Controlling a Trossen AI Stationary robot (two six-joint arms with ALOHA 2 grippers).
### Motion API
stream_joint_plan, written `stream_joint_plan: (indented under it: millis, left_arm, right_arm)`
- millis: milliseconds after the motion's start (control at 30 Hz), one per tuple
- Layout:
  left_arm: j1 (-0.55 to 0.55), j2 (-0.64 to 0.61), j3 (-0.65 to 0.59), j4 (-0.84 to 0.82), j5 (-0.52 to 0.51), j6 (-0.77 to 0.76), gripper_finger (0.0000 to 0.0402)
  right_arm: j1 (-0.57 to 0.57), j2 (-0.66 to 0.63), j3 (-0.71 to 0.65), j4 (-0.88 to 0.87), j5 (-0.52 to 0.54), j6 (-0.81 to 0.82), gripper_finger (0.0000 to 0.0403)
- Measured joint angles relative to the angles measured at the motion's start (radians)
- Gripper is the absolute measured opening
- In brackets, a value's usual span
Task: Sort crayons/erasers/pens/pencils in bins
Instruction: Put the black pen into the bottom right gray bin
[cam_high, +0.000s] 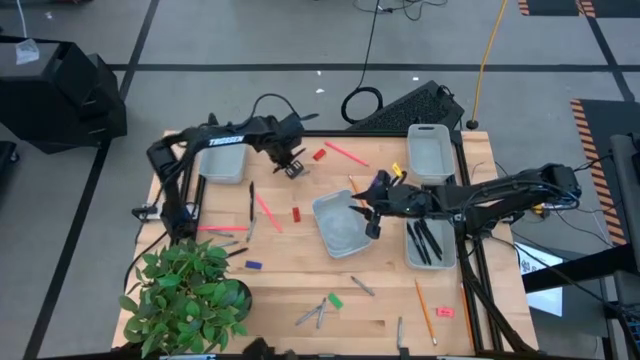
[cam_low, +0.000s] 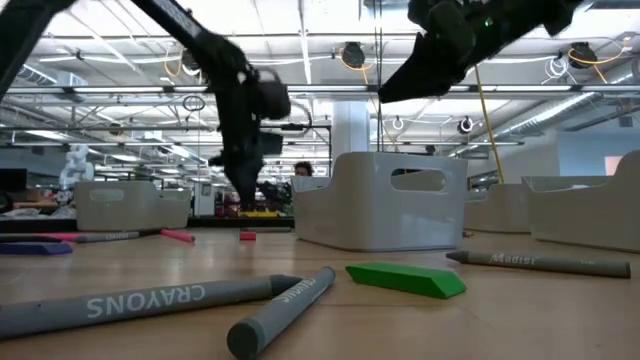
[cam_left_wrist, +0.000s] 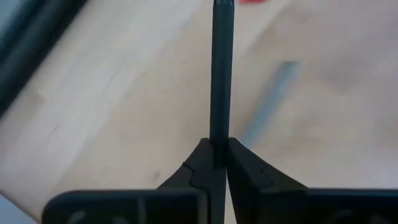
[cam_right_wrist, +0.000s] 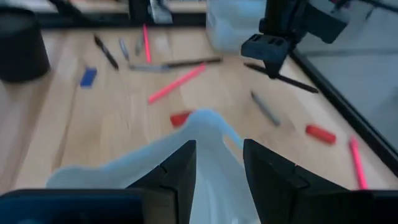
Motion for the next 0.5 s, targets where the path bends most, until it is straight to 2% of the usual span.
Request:
stream_joint_plan:
  millis: [167, 267, 400, 500]
  left_arm:
    - [-0.148, -0.163, 0.0, 0.083, -0.035, 0.028, 0.0023]
    - [-0.266, -0.224, 0.0, 0.177, -0.079, 0.086, 0.0028]
    - [-0.435, -0.262, 0.001, 0.314, -0.178, 0.234, 0.0026]
    - [-0.545, -0.261, 0.001, 0.365, -0.293, 0.385, 0.0026]
  right_arm:
    - [-0.005, 0.013, -0.142, 0.37, -0.001, -0.018, 0.0136]
    - [-0.008, 0.041, -0.169, 0.514, 0.0, -0.019, 0.0156]
    - [-0.007, 0.085, -0.169, 0.655, -0.004, -0.025, 0.0185]
    - [-0.007, 0.086, -0.169, 0.668, -0.03, 0.022, 0.0196]
